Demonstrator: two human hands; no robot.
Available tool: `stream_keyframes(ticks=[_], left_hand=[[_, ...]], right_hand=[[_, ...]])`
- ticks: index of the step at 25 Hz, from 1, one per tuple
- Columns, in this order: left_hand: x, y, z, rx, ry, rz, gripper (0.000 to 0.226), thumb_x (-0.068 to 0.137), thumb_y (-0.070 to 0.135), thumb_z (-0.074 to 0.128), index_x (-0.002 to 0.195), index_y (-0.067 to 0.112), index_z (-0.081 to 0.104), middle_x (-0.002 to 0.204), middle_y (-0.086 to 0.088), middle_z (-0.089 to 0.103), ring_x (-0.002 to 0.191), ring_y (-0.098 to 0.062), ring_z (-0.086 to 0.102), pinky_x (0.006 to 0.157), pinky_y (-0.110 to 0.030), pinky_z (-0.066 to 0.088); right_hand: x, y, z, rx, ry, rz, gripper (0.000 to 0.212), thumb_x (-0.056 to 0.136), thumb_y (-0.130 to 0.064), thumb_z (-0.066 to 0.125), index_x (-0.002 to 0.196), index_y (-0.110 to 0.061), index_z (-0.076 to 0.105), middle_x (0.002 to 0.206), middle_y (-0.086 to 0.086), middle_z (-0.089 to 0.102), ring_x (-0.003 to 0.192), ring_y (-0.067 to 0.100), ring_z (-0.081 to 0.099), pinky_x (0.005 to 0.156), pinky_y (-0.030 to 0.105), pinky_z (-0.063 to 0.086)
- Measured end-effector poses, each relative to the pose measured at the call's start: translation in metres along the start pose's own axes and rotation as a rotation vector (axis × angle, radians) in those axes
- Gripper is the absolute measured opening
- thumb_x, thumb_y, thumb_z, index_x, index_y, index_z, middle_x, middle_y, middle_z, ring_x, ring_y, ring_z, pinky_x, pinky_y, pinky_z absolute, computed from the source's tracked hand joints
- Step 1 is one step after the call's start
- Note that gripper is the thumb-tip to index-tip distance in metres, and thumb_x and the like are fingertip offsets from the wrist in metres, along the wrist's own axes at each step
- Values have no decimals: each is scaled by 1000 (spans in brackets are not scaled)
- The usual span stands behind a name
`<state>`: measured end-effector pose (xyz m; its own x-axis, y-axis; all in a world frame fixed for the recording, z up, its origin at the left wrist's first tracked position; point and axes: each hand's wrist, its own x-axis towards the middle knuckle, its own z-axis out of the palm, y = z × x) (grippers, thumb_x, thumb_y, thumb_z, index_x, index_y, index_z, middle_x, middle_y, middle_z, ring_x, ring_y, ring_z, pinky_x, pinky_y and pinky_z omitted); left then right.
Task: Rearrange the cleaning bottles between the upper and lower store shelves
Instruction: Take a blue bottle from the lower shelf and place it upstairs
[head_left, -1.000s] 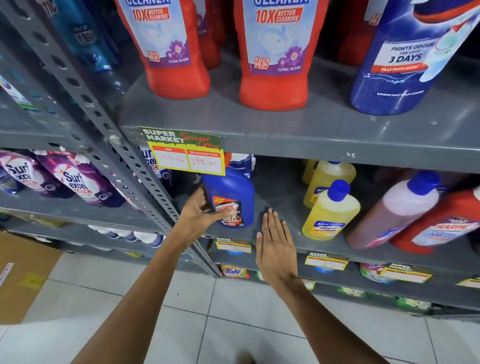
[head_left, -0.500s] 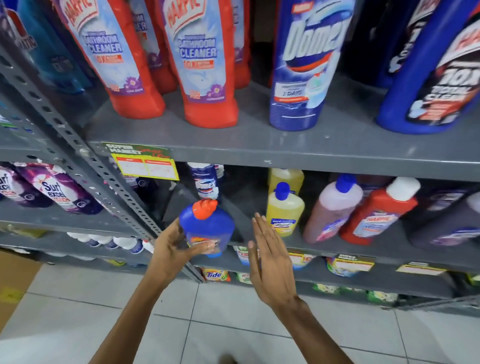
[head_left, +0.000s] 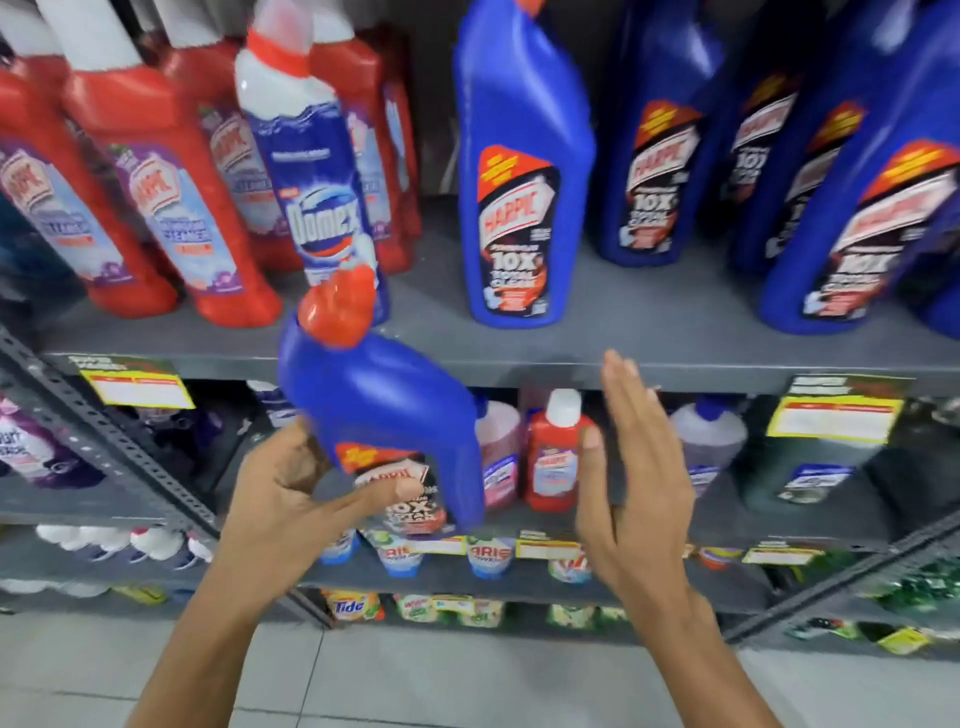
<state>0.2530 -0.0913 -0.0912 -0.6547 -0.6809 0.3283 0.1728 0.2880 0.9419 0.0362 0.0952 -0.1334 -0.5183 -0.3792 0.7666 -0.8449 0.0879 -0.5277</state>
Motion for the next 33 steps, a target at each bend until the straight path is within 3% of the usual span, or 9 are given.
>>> stream_keyframes(ticks=[3,7,12,17,20,23,33], left_hand=[[26,59,59,-86,-29,118,68,69,37,101,130,22,74,123,2,84,110,-13,81,92,-26,64],[68,109,124,-123,-77,224,63,73,32,98,130,32,73,126,8,82,113,-12,80,92,-25,64],[119,110,178,-99,-100,194,59,76,12,97,126,28,70,121,6,83,112,-13,80,90,-25,63],[151,91,202,-53,-98,121,56,77,8,96,122,28,69,113,10,85,106,-8,81,88,-21,63],[161,81,210,-79,-68,76,57,79,5,94,128,22,68,113,8,85,107,-10,81,95,-30,66],[171,79,213,-89,-82,57,55,81,5,92,126,26,67,111,12,85,105,-8,81,92,-27,66],[177,76,213,-84,-148,-15,50,85,9,90,120,36,67,109,19,84,105,-2,80,86,-20,64]], right_hand=[[45,30,-57,-72,78,24,46,114,-21,49,158,-10,50,166,-3,50,157,16,45,133,33,32],[86,55,-89,-191,-89,153,45,114,-30,49,156,-13,54,162,0,55,155,15,47,131,23,30],[98,74,-95,-287,-199,195,49,112,-31,50,157,-12,53,163,4,55,156,19,46,130,36,39],[92,82,-93,-330,-215,191,46,112,-34,52,154,-15,57,160,2,58,152,17,51,123,28,40],[92,80,-85,-361,-207,160,45,111,-32,55,151,-11,61,156,7,63,148,23,57,123,36,46],[90,79,-79,-432,-224,152,45,110,-28,56,149,-5,61,153,12,64,146,28,59,126,44,46],[89,72,-76,-531,-235,162,52,107,-32,45,144,-2,66,150,13,67,143,27,62,126,43,47]])
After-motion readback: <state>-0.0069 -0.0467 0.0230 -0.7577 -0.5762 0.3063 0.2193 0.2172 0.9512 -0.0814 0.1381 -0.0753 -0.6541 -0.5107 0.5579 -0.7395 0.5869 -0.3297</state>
